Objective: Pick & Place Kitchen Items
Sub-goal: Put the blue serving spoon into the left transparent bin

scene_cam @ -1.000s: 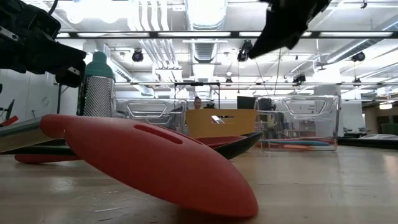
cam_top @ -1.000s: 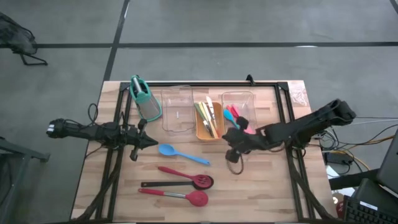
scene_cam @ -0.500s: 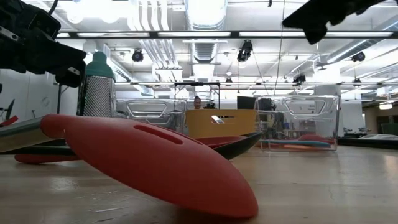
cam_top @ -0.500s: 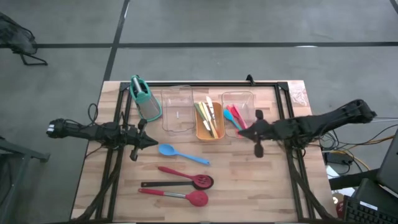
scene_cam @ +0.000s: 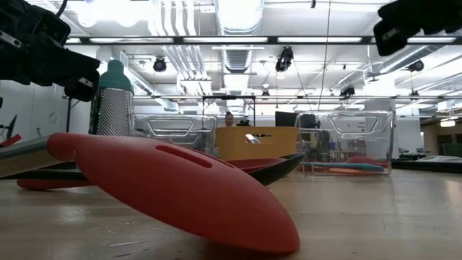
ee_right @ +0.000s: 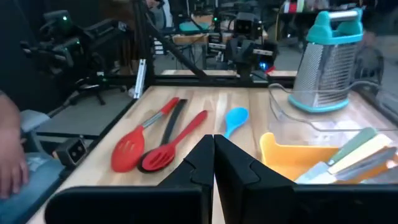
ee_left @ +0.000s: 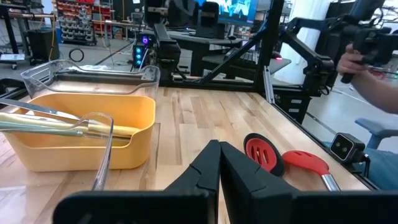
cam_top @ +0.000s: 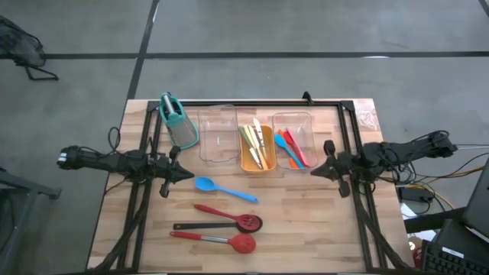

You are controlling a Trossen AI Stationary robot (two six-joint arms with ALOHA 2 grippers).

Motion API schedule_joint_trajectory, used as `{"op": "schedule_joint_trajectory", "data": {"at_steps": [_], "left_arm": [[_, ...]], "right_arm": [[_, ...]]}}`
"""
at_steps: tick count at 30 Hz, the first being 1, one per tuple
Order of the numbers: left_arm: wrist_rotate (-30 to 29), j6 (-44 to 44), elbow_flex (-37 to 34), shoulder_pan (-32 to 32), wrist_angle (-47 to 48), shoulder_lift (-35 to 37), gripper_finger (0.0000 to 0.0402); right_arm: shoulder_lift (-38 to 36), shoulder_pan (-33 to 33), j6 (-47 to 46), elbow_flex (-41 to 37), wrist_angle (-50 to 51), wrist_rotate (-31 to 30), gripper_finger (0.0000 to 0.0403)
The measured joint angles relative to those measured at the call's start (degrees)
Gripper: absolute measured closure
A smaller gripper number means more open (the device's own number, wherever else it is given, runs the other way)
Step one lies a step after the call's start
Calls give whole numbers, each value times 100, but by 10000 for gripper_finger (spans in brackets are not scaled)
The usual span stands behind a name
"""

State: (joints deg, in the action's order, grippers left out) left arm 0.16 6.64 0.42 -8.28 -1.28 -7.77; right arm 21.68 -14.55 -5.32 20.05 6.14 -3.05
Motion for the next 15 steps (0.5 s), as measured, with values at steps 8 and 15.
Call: {"op": "schedule_joint_trajectory", "data": {"at_steps": [8, 15], "left_arm": [[0, 0, -2, 1, 0, 0, 390], [-1, 1, 0, 1, 0, 0, 390]], "right_arm": [[-1200, -7, 48, -1200, -467, 57, 394], [-2148, -5, 79, -1810, -450, 266, 394]]}}
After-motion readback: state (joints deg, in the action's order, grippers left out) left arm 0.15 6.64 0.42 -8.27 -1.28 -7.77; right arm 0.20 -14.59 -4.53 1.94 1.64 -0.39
